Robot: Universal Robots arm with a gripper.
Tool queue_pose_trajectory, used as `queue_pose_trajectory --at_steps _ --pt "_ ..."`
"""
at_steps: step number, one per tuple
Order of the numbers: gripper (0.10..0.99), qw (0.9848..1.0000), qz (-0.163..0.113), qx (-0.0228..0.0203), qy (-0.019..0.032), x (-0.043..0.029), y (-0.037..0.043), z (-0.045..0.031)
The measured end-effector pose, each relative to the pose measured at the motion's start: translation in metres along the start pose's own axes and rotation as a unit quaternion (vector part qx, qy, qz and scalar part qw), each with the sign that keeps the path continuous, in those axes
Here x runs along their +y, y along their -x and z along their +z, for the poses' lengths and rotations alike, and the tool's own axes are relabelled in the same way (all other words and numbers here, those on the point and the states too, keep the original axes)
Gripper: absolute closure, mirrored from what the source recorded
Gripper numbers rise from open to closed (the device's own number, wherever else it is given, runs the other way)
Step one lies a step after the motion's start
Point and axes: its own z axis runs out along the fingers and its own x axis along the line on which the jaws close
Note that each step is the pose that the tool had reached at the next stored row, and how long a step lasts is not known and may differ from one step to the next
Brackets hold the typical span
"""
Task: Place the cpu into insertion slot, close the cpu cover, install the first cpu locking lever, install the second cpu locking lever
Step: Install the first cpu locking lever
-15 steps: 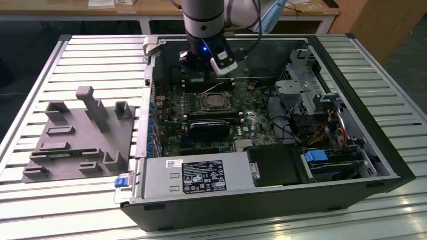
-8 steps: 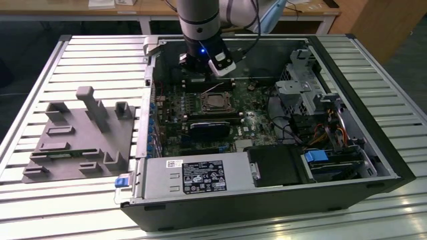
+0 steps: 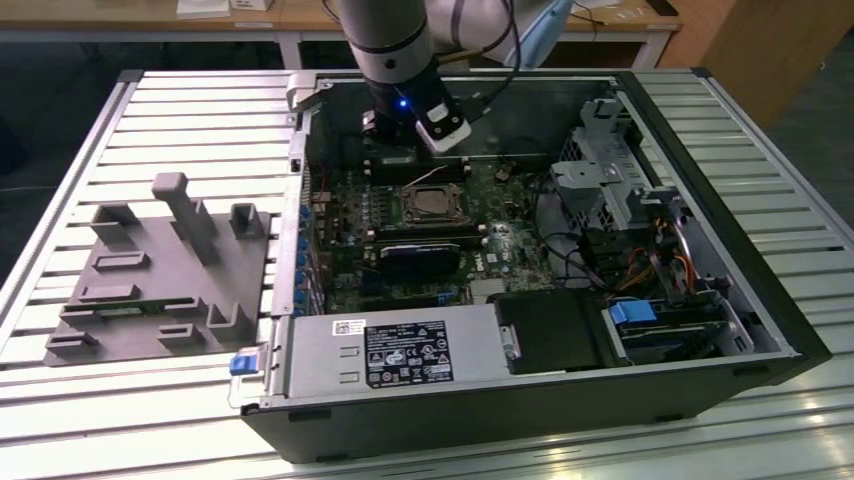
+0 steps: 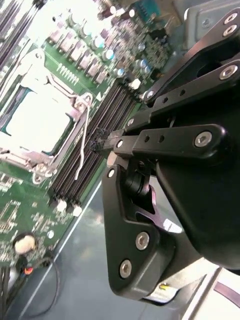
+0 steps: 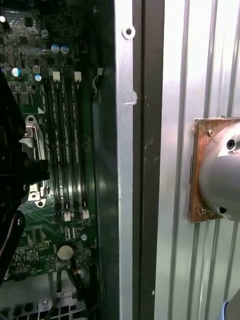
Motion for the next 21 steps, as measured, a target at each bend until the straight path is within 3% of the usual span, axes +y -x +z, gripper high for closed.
queue_pose_trajectory --at_steps 2,5,16,18,21 --pt "0.984 1.0 -0.002 -0.0075 0.0015 -0.0005 -0.0003 0.0007" --pt "0.984 0.9999 -0.002 -0.0119 0.0063 -0.0019 -0.0006 0.0022" --pt "0.984 0.9993 0.004 -0.0154 0.034 -0.01 -0.0018 0.0083" --pt "0.984 0.9992 0.005 -0.0156 0.037 -0.0113 -0.0023 0.0108" --pt "0.984 0.9992 0.005 -0.0155 0.0376 -0.0129 -0.0035 0.0157"
